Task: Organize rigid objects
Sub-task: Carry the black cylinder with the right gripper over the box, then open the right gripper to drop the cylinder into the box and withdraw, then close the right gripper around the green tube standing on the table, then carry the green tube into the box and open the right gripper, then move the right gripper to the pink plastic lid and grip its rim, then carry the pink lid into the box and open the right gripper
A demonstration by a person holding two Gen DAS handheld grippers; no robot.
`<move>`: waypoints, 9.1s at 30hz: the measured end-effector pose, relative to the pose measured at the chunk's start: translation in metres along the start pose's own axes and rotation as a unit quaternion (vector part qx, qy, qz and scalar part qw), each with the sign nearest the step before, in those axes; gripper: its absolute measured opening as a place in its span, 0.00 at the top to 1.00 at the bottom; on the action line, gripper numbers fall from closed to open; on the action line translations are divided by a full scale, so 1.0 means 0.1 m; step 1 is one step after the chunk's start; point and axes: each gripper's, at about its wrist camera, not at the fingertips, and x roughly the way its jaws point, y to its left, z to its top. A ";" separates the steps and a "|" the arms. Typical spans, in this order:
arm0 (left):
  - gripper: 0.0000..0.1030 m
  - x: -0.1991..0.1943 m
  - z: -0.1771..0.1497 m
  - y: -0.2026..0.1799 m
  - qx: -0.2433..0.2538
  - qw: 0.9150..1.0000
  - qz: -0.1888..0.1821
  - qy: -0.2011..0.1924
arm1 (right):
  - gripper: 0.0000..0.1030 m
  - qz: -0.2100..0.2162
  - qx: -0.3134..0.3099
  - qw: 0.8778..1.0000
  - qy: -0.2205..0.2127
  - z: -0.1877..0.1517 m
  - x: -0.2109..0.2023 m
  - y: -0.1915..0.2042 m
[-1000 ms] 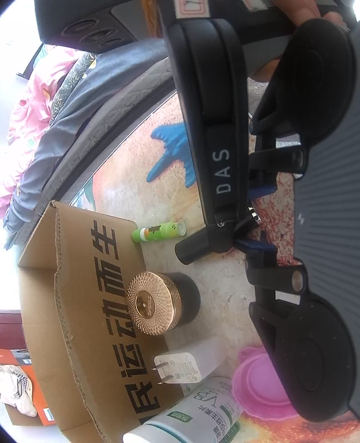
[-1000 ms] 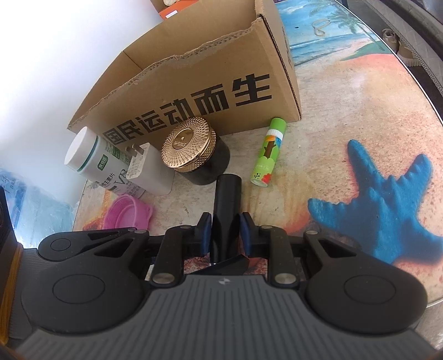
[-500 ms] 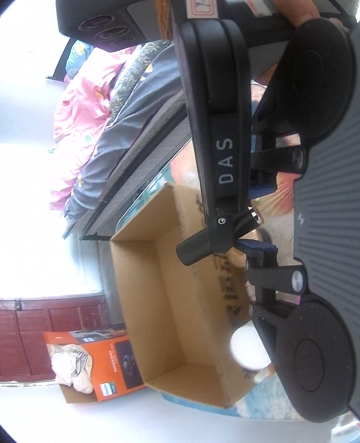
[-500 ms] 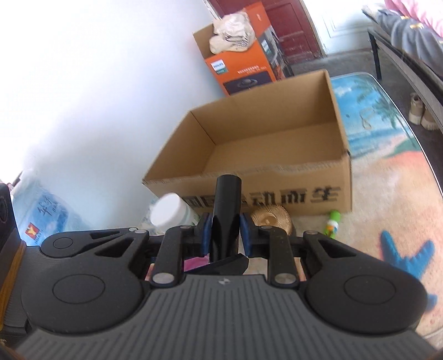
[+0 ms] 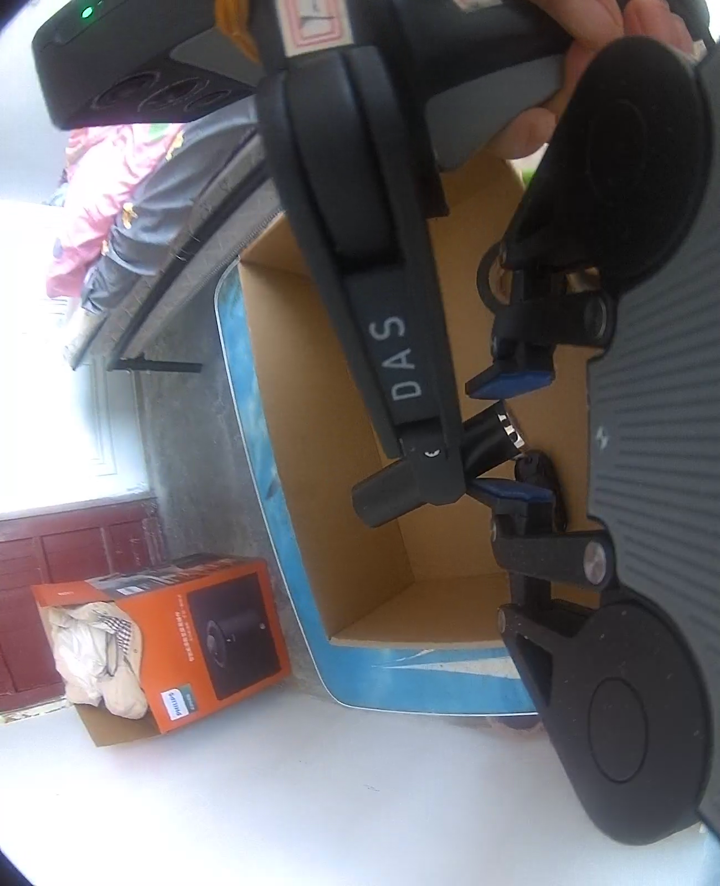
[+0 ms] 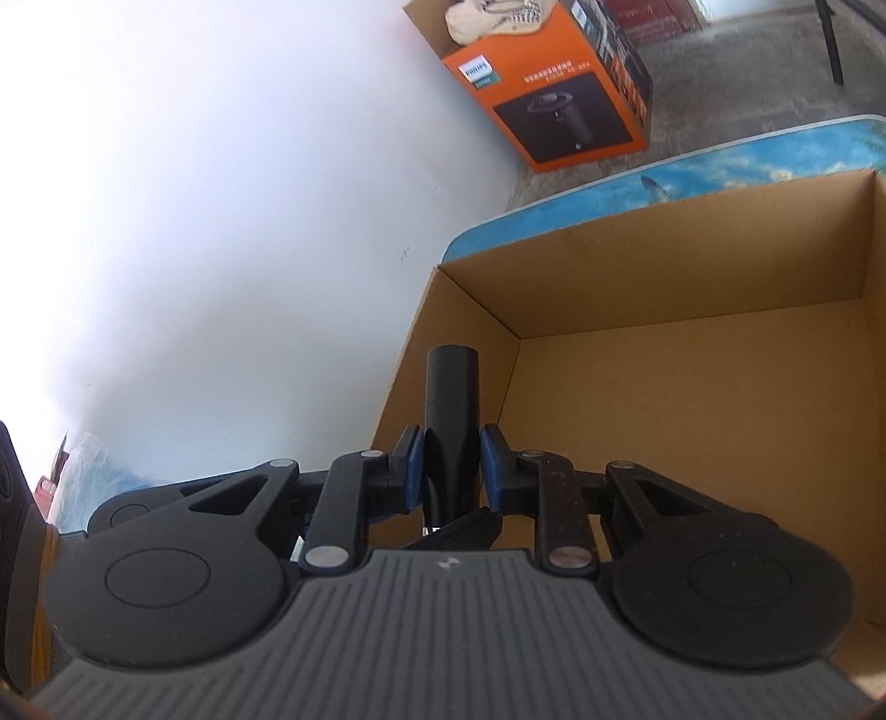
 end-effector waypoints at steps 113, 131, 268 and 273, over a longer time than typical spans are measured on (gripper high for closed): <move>0.79 -0.54 -0.68 -0.48 -0.007 0.994 -0.014 -0.109 | 0.87 -0.033 -0.091 0.992 -0.080 -0.65 -0.90 0.10; 0.80 0.75 -0.01 0.25 0.015 0.996 0.024 0.079 | 0.88 -0.063 0.046 0.991 0.111 0.39 1.07 -0.57; 0.34 1.21 -0.07 0.22 -0.062 0.969 -0.123 0.207 | 0.88 -0.122 -0.090 0.964 0.217 0.21 0.83 -0.75; 0.34 1.23 -0.04 0.19 -0.059 0.971 -0.107 0.207 | 0.87 -0.122 -0.089 0.963 0.225 0.21 0.95 -0.77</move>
